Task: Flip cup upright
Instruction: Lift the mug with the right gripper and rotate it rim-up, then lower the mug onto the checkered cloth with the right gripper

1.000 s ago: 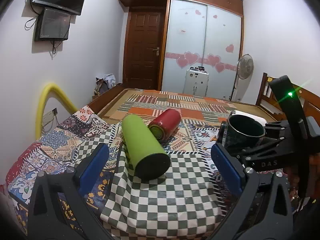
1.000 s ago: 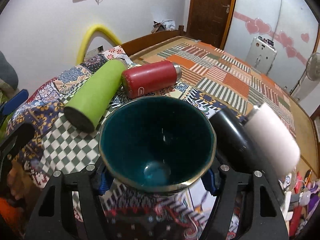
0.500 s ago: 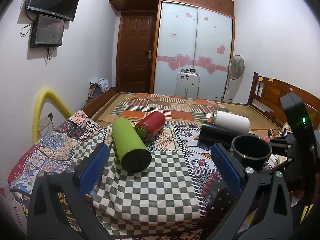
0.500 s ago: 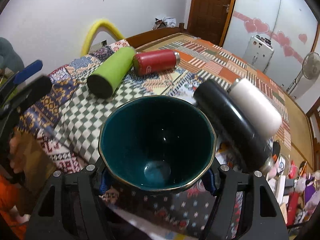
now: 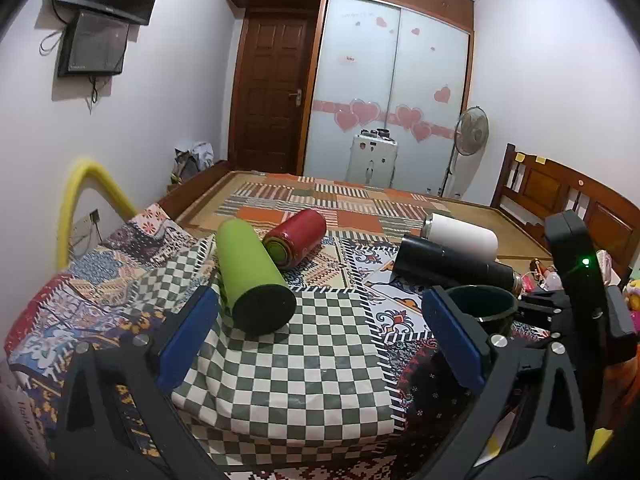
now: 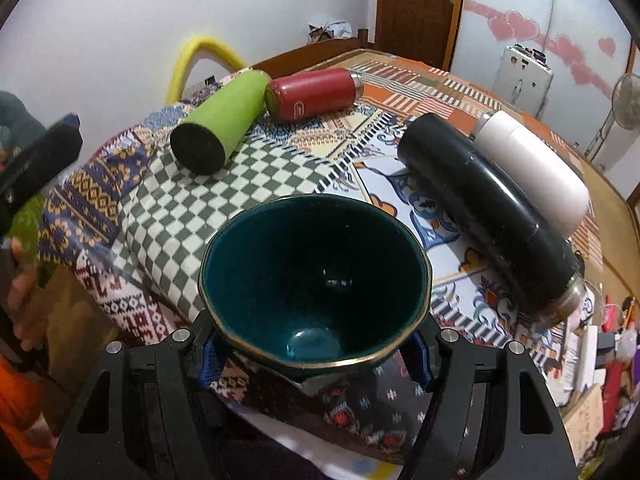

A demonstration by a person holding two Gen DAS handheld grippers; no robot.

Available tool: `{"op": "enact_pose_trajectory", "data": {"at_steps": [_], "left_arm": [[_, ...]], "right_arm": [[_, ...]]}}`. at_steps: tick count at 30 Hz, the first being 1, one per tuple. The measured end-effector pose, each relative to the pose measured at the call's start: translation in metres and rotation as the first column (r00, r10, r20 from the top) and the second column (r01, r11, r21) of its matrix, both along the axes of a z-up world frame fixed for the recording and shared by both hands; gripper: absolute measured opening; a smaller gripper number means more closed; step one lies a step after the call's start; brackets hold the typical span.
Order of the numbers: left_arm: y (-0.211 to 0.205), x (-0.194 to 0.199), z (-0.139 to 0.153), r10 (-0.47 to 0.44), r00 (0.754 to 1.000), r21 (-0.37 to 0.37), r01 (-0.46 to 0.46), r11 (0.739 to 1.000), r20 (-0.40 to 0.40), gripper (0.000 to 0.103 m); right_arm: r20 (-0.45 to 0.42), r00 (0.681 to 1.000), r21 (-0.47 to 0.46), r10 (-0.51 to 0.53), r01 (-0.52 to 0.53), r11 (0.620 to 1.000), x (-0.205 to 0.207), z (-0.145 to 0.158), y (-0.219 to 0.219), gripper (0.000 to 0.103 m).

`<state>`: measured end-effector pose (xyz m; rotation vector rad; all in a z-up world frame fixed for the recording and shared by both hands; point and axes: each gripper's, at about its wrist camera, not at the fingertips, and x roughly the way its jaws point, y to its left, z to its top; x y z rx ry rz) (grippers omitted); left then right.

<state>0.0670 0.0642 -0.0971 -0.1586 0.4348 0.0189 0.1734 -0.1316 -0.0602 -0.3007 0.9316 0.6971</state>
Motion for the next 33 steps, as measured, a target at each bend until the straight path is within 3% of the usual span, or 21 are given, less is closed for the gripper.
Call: {"op": "enact_pose_trajectory", "data": {"at_steps": [5,11,17,23,24,27,33], "left_arm": [[0.0,0.005,-0.006,0.001,1.0,0.01,-0.001,1.0,-0.013,0.103],[-0.005,0.011,-0.013,-0.01,0.999,0.045,0.011,0.999,-0.037,0.103],[-0.01,0.016,-0.016,-0.015,0.999,0.054,0.017,0.998,-0.046,0.103],[-0.01,0.021,-0.016,0.007,0.997,0.038,-0.004,0.999,-0.076,0.103],[-0.01,0.022,-0.016,0.007,0.997,0.031,-0.004,1.0,-0.08,0.103],[-0.012,0.021,-0.013,0.005,0.996,0.025,-0.003,1.0,-0.089,0.103],[-0.033,0.021,-0.006,0.005,0.995,0.074,0.002,0.997,-0.101,0.103]], "right_arm": [[0.025,1.0,0.014,-0.013,0.012,1.0,0.009,-0.004,0.007,0.068],[-0.02,0.999,0.052,-0.026,0.027,0.998,0.026,-0.014,0.012,0.067],[-0.045,0.999,0.038,-0.009,0.011,0.999,0.026,-0.027,0.022,0.067],[-0.013,1.0,0.012,0.007,-0.007,1.0,0.019,-0.027,0.024,0.067],[-0.003,1.0,0.007,0.009,-0.009,1.0,0.017,-0.025,0.024,0.068],[0.049,0.999,0.02,0.004,-0.005,1.0,0.008,-0.015,0.019,0.086],[0.12,0.992,0.075,-0.031,0.022,0.997,-0.006,0.008,-0.01,0.087]]}}
